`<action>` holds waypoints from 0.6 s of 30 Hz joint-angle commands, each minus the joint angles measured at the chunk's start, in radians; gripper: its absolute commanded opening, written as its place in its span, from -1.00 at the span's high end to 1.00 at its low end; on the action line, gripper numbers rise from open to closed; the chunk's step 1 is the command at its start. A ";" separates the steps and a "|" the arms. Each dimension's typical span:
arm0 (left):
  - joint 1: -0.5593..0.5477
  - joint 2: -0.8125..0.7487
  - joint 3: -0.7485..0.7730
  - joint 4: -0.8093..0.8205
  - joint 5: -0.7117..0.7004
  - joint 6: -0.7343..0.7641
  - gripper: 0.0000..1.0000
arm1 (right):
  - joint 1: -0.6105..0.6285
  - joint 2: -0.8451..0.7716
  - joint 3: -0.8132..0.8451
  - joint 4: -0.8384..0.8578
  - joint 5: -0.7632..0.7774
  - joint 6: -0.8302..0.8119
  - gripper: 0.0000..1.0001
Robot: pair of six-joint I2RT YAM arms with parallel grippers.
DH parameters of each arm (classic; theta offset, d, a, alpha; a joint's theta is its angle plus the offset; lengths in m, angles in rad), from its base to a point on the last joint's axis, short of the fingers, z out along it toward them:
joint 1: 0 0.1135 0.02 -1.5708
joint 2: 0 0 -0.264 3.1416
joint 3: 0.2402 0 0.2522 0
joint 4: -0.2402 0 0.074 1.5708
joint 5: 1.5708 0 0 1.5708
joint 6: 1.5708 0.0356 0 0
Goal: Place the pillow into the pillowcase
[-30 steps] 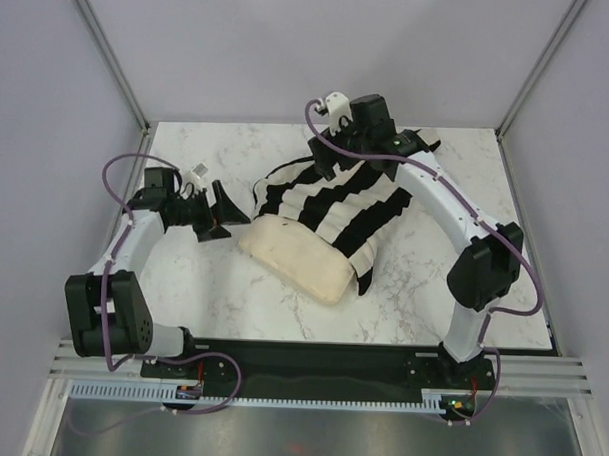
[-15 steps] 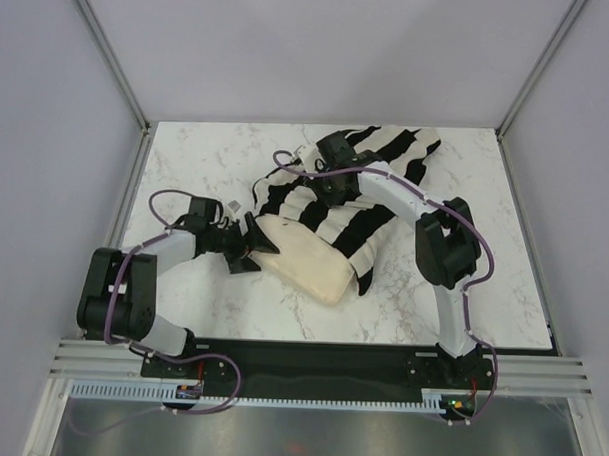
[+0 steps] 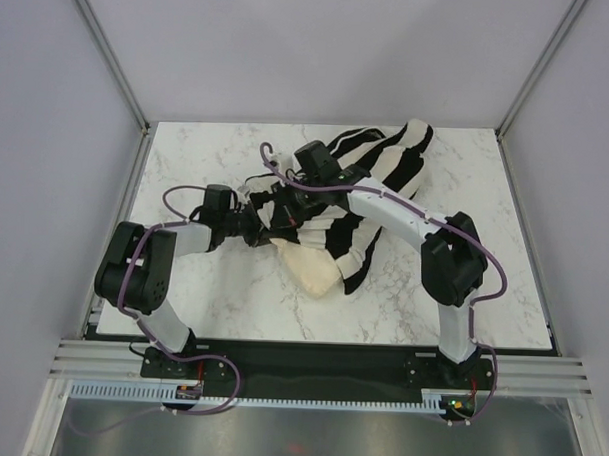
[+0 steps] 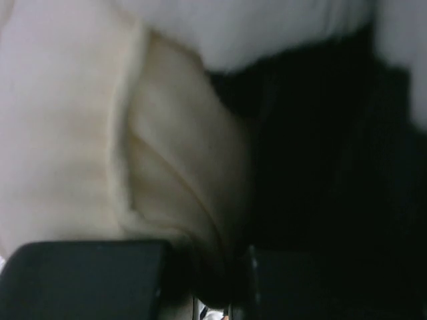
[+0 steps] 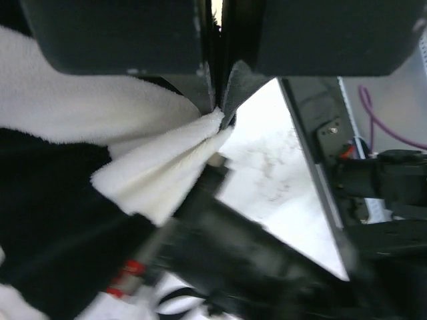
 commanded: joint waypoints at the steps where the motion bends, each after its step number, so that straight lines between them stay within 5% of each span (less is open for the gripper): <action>1: -0.011 -0.025 0.091 0.290 -0.021 -0.151 0.95 | 0.112 -0.053 0.031 0.143 -0.304 0.164 1.00; 4: -0.001 -0.038 0.059 0.284 -0.033 -0.165 0.95 | -0.021 -0.065 0.028 0.069 -0.261 0.100 0.99; 5: 0.003 -0.040 0.048 0.282 -0.038 -0.168 0.95 | -0.043 -0.086 0.022 0.028 -0.224 0.053 0.84; 6: 0.003 -0.042 0.037 0.282 -0.041 -0.166 0.95 | -0.066 -0.150 0.005 -0.003 -0.190 -0.025 0.35; 11: 0.005 -0.034 0.016 0.273 -0.041 -0.133 0.95 | -0.218 -0.459 -0.275 -0.098 0.244 -0.208 -0.82; 15: 0.008 -0.014 0.042 0.242 -0.028 -0.106 0.95 | -0.267 -0.574 -0.496 -0.010 0.553 -0.441 -0.90; 18: 0.006 -0.002 0.069 0.199 -0.025 -0.065 0.95 | -0.377 -0.515 -0.550 0.041 0.590 -0.498 -0.89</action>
